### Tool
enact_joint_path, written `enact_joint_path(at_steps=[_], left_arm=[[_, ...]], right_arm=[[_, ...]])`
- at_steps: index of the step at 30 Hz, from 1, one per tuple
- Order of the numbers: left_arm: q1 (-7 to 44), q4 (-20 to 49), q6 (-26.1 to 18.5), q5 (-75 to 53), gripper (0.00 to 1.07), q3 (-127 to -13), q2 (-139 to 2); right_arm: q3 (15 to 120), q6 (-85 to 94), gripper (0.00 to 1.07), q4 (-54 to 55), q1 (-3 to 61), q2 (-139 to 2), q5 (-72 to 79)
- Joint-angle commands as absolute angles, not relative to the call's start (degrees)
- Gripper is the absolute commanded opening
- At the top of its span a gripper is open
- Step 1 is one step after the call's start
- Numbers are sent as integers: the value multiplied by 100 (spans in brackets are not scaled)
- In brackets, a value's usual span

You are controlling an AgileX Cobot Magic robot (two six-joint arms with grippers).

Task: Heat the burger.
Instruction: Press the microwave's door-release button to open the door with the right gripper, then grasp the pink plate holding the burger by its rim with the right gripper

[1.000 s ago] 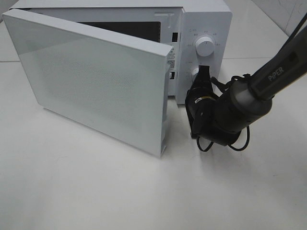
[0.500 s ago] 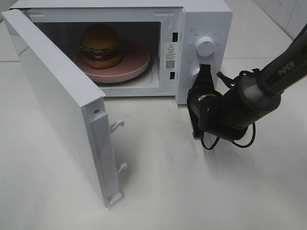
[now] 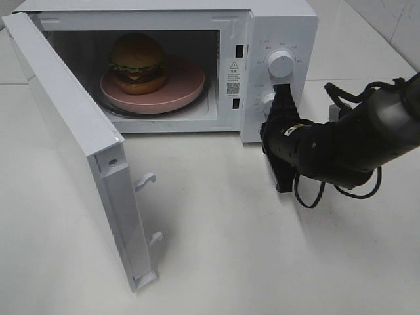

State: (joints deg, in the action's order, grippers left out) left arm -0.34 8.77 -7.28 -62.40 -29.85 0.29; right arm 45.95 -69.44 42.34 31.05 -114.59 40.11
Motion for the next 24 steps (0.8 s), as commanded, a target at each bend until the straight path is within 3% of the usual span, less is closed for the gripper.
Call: enact_joint_path(at_steps=[1, 24], left_arm=[[-46, 911, -705, -6159, 98, -2968, 115], [-46, 911, -705, -6159, 98, -2968, 115]], right_arm=[[4360, -6537, 0, 4142, 3088, -11161, 3638], [4142, -1375, 0, 2871, 3071, -9207, -46]])
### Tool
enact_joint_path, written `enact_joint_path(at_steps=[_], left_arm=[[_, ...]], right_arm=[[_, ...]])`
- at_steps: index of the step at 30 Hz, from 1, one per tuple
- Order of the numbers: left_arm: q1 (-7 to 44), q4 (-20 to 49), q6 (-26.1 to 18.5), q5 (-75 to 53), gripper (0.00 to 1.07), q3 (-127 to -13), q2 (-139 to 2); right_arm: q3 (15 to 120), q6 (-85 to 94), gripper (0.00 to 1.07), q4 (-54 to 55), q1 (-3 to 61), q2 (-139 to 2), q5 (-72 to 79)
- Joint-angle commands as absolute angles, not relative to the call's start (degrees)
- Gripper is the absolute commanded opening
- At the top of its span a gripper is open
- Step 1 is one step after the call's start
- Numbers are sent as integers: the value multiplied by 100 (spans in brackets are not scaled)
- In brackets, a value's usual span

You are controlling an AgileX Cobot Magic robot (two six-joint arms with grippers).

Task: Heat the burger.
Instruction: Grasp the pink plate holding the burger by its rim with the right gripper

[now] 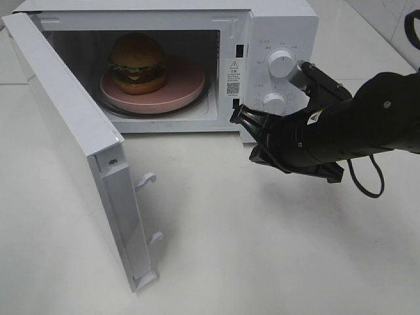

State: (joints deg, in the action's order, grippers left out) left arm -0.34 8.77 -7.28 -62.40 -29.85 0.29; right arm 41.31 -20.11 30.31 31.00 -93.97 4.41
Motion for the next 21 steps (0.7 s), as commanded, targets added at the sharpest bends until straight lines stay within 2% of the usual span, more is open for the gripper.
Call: enact_joint_path(at_steps=[1, 9, 17, 21], left_arm=[[-46, 911, -705, -6159, 98, -2968, 115], [-46, 911, -705, -6159, 98, -2968, 115], [-46, 911, -705, -6159, 98, -2968, 115], [-46, 911, -705, -6159, 98, -2968, 115]], right_arm=[[4142, -1375, 0, 2871, 3071, -9207, -46], [4819, 384, 0, 2298, 3071, -9041, -2366], [5346, 1742, 0, 1553, 3071, -9041, -3753], [5615, 3054, 0, 1140, 3071, -9041, -4475]])
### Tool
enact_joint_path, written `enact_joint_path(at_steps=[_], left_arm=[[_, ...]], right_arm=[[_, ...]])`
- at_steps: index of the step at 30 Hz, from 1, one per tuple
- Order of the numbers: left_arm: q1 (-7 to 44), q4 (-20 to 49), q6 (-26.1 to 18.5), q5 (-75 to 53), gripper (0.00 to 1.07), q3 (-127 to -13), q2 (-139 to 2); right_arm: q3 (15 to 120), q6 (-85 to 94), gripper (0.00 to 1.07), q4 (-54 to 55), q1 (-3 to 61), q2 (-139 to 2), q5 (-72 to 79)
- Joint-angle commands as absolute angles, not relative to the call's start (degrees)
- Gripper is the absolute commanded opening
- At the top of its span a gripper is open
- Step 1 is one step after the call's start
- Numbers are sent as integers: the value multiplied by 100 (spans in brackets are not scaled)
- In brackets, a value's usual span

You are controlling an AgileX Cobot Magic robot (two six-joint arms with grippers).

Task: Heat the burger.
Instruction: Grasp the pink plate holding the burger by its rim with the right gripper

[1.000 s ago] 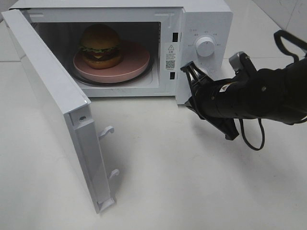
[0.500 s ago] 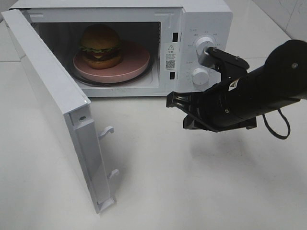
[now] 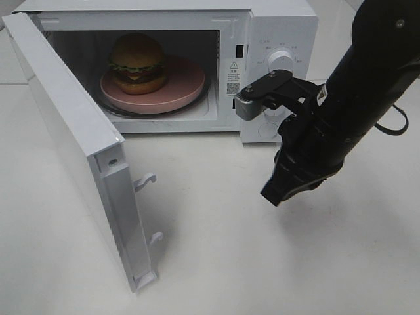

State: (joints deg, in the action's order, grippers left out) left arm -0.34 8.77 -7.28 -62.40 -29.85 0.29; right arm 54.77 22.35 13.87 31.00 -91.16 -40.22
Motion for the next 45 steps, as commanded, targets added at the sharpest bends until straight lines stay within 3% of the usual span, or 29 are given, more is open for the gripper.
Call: enact_joint_path(at_steps=[1, 15, 25, 28, 30, 31, 33, 34, 35, 36, 37, 38, 45], left_arm=[[-46, 911, -705, -6159, 98, -2968, 115], [-46, 911, -705, -6159, 98, -2968, 115], [-46, 911, -705, -6159, 98, -2968, 115], [-46, 911, -705, -6159, 98, -2968, 115], [-46, 911, -705, -6159, 98, -2968, 115], [-46, 911, -705, -6159, 98, -2968, 115], [-46, 911, -705, -6159, 98, -2968, 115], [-46, 911, -705, -6159, 98, -2968, 115], [-46, 911, -705, -6159, 98, -2968, 115], [-46, 911, -705, -6159, 98, -2968, 115], [-46, 911, -705, -6159, 98, -2968, 115], [-46, 911, -705, -6159, 98, -2968, 115], [-46, 911, -705, -6159, 98, -2968, 115]], right_arm=[[5615, 3054, 0, 1140, 3071, -9041, -4475], [6159, 7838, 4, 481, 3077, -9041, -4899], [6262, 8875, 8, 46, 3088, -9041, -4521], [6262, 8761, 17, 52, 3088, -9041, -4183], [6262, 8732, 35, 63, 3088, -9041, -3930], [6262, 8732, 35, 63, 3088, -9041, -3930], [6262, 8726, 59, 63, 3088, -9041, -3753], [6262, 8726, 59, 63, 3088, -9041, -3753], [6262, 8606, 76, 69, 3088, -9058, -3621], [6262, 8451, 83, 69, 3088, -9064, -3570], [6262, 8451, 83, 69, 3088, -9064, -3570], [6262, 8205, 93, 69, 3088, -9110, -3489], [6274, 8004, 96, -34, 3312, -9288, -3203]])
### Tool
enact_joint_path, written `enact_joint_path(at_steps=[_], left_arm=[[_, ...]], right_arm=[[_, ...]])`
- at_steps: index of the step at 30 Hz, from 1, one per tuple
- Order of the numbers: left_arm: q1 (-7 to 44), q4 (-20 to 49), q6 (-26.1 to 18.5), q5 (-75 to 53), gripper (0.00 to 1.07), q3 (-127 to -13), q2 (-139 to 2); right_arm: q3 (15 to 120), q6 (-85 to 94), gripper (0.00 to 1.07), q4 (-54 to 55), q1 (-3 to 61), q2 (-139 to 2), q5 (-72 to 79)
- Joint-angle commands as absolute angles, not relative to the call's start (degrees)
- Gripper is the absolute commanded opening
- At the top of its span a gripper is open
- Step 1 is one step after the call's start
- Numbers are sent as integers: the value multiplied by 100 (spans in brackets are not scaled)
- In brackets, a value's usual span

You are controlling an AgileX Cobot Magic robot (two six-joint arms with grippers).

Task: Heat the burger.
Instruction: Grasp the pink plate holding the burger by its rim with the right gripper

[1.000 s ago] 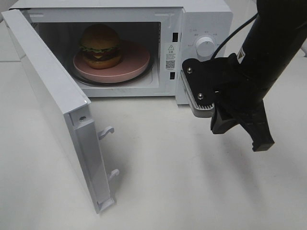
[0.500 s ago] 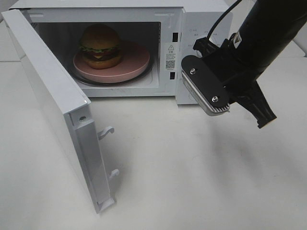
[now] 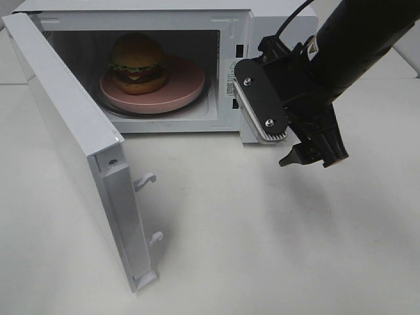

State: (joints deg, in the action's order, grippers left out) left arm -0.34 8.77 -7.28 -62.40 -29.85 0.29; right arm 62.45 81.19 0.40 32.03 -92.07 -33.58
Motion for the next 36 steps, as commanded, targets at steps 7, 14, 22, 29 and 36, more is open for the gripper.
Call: enact_joint_path(at_steps=[7, 14, 22, 29, 36], left_arm=[[-46, 911, -705, -6159, 98, -2968, 115], [-46, 911, -710, -6159, 98, -2968, 115], [-46, 911, -705, -6159, 98, -2968, 115], [-46, 911, -705, -6159, 98, -2968, 115], [-46, 911, -705, -6159, 98, -2968, 115]], right_arm=[[6492, 7930, 95, -109, 3461, -9523, -2911], [6795, 7689, 94, -269, 3627, -9775, -2653], [7151, 7403, 93, -292, 3690, -10153, -2504], [7517, 7208, 92, -321, 3690, -10514, -2435], [7769, 7007, 91, -332, 3690, -10760, -2303]])
